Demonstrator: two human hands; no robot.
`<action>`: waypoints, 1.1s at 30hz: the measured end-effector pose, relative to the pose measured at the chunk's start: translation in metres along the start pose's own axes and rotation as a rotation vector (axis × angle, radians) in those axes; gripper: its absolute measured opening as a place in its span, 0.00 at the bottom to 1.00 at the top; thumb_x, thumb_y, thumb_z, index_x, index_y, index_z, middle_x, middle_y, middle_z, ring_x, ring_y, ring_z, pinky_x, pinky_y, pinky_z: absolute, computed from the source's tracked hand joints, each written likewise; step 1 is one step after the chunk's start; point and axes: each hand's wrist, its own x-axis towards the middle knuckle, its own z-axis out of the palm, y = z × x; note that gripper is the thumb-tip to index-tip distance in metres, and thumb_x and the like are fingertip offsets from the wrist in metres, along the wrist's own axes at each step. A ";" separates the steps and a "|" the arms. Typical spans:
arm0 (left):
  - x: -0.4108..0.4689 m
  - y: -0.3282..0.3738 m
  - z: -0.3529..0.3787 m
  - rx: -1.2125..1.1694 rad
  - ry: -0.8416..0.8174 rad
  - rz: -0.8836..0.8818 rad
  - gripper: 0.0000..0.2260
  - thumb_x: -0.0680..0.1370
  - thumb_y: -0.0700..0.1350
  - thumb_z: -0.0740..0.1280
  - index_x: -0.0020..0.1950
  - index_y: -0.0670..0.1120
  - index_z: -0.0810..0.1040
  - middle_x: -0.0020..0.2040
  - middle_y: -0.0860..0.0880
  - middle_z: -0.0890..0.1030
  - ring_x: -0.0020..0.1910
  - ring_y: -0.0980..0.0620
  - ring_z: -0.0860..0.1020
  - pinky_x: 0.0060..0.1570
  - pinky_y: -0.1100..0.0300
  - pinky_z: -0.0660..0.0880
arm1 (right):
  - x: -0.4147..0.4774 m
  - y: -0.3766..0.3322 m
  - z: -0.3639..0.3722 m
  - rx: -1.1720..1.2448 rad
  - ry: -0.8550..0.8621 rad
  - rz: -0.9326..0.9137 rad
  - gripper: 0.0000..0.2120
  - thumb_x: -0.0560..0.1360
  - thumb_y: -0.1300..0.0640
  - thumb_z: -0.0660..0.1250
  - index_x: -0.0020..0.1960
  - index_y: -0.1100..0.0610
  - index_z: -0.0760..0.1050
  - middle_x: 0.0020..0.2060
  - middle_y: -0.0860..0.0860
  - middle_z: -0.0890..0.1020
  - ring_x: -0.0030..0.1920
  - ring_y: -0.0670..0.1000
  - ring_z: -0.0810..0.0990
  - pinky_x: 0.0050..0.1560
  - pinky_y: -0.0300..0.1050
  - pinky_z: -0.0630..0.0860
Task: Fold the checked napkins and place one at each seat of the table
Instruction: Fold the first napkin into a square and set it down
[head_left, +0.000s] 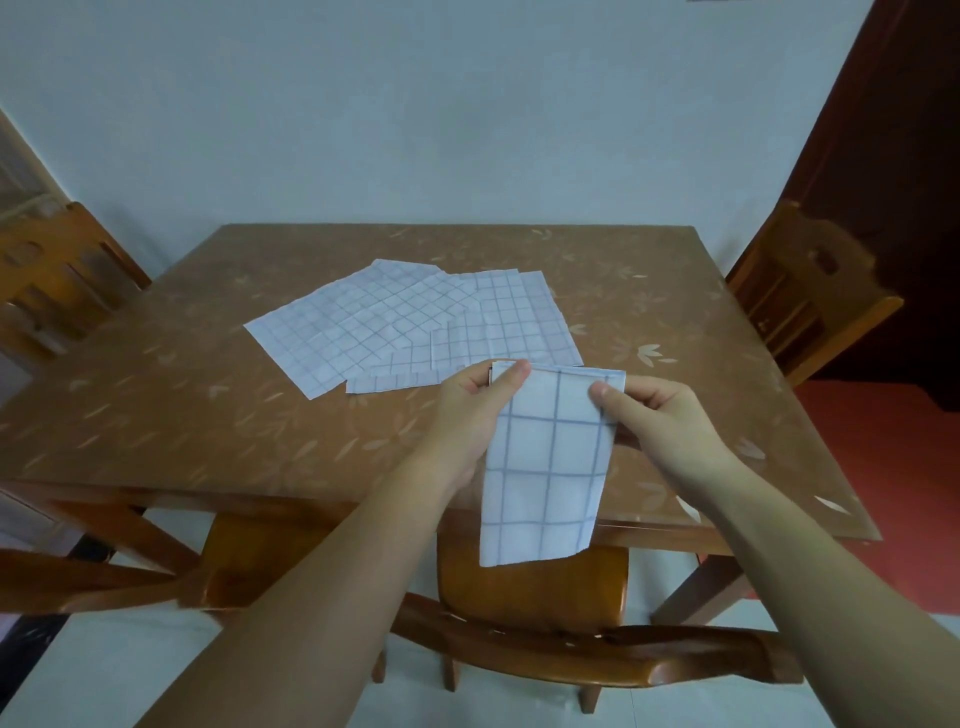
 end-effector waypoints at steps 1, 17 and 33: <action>0.000 0.000 0.001 0.016 -0.002 -0.009 0.08 0.78 0.48 0.68 0.44 0.45 0.82 0.42 0.47 0.86 0.43 0.50 0.85 0.42 0.55 0.81 | 0.000 -0.001 0.000 0.000 0.010 0.000 0.11 0.80 0.57 0.64 0.51 0.61 0.84 0.46 0.56 0.87 0.49 0.59 0.85 0.49 0.48 0.83; -0.008 0.034 -0.004 -0.198 0.122 -0.054 0.07 0.78 0.48 0.69 0.46 0.46 0.81 0.46 0.47 0.86 0.51 0.43 0.84 0.59 0.38 0.76 | -0.010 -0.026 -0.014 -0.232 -0.145 0.018 0.21 0.74 0.49 0.71 0.45 0.71 0.79 0.43 0.74 0.77 0.36 0.66 0.75 0.40 0.55 0.74; -0.034 0.038 0.036 0.142 -0.107 0.109 0.04 0.77 0.42 0.70 0.50 0.45 0.84 0.46 0.49 0.87 0.46 0.52 0.85 0.43 0.60 0.80 | -0.039 -0.049 -0.057 -0.181 -0.014 -0.054 0.10 0.78 0.59 0.67 0.42 0.59 0.85 0.25 0.52 0.80 0.25 0.46 0.72 0.28 0.38 0.69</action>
